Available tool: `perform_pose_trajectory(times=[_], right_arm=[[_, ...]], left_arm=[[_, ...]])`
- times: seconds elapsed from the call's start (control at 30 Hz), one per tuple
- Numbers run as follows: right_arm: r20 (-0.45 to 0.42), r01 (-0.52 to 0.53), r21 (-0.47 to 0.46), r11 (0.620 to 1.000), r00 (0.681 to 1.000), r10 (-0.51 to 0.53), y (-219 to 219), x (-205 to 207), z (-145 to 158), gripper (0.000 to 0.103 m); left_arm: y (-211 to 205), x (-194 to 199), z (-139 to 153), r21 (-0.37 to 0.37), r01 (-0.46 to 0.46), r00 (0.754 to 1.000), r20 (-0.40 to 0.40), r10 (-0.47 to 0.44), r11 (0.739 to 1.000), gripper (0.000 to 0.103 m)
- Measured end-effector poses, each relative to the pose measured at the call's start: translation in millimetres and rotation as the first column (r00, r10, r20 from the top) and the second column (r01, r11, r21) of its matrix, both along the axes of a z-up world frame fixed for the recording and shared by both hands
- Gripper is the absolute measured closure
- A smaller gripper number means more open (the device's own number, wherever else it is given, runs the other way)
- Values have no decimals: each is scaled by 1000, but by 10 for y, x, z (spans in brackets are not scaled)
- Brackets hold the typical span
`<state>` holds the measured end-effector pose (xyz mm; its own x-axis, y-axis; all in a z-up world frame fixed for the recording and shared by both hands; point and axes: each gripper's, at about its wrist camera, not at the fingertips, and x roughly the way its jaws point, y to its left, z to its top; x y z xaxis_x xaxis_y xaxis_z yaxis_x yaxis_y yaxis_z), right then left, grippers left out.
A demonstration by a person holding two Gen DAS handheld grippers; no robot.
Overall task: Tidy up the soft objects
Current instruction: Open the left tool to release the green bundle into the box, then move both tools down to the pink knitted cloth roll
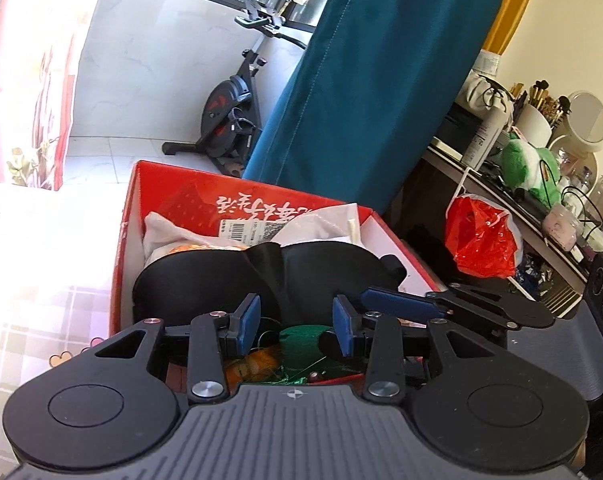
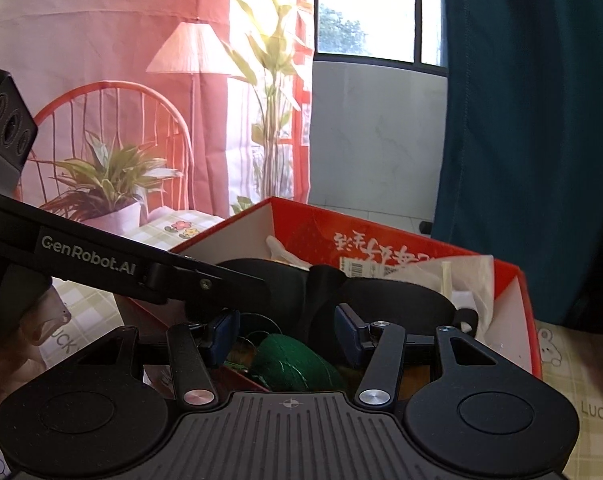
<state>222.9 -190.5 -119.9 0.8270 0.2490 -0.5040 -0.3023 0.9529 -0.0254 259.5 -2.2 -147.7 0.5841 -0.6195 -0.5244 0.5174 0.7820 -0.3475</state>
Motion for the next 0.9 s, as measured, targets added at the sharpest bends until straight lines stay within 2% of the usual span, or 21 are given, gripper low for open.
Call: perform_pose_trajectory(times=[0.2,0.27,0.33,0.37,0.43,0.47,0.5,0.53,0.63,0.77,0.9], right_arm=[[-2,56,-12,998,998,-56,-93,-103,-17,53],[-4,87,-13,996,996,-87,-136,-146,-22,50],[-1,119,-10,993,993,-119,-194,-192,-29,37],[-1,131,-6,991,991,-131,-225,-218,-31,36],[-5,152,2,988,988,-152,-289,-270,-35,27],[-4,164,3,986,986,-164,-323,-305,-33,25],[2,173,3,985,985,-173,-349,-348,-30,17],[8,181,3,983,983,-181,-377,-396,-27,10],[13,217,8,976,976,-217,-467,-558,-21,1],[-19,251,17,968,968,-250,-575,-783,-95,1],[-83,250,36,968,966,-247,-651,-1045,-267,0]], left_arm=[[22,-85,38,47,-38,999,17,37,998,60],[30,-122,64,64,-54,998,29,52,997,55],[39,-166,97,75,-65,997,44,62,995,44],[44,-188,112,79,-68,997,50,65,994,40],[56,-253,152,94,-89,994,68,83,992,19],[58,-289,172,101,-101,992,80,93,990,14],[57,-327,189,108,-111,991,92,102,988,6],[58,-380,211,115,-121,988,105,109,986,3],[54,-541,229,129,-118,987,123,103,985,1],[25,-782,123,179,-120,986,134,97,977,0],[-2,-996,-39,207,-114,990,108,93,972,0]])
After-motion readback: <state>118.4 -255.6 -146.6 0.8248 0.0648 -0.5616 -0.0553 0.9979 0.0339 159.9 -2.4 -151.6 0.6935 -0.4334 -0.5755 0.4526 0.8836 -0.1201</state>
